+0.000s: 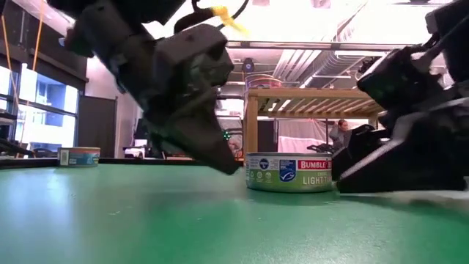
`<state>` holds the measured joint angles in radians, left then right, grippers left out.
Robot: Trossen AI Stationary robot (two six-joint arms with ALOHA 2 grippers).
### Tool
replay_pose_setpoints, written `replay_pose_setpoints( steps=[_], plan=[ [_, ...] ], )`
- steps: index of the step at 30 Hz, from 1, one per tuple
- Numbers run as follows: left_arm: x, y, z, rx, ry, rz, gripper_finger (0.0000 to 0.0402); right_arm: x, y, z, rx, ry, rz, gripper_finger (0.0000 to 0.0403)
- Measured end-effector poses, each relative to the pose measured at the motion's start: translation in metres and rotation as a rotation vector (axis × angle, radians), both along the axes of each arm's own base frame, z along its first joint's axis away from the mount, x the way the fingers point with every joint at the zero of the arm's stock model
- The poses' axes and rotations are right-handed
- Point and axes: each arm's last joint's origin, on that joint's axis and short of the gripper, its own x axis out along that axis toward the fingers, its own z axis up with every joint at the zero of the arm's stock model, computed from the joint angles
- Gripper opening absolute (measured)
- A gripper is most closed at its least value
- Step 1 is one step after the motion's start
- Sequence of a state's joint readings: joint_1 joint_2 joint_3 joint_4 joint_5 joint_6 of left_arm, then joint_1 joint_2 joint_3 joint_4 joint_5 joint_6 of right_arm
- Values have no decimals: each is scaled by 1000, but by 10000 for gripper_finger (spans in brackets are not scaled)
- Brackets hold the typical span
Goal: Stack canned seafood by type on shelf
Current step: Stack the green tuna can on top of the green tuna can on the shelf
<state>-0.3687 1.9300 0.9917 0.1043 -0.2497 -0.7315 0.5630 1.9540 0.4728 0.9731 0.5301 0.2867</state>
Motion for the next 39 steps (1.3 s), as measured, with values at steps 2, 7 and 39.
replay_pose_setpoints(
  steps=[2,7,39],
  plan=[
    [6,-1,-4,-15,-42,3,16,1,-1,-2,9,-35,-23,371],
    [14,3,-16,-21,-82,12,16,7,-4,-3,23,-83,-55,372],
    [20,14,-15,60,-112,-21,0,14,-23,-4,82,-65,1,357]
  ],
)
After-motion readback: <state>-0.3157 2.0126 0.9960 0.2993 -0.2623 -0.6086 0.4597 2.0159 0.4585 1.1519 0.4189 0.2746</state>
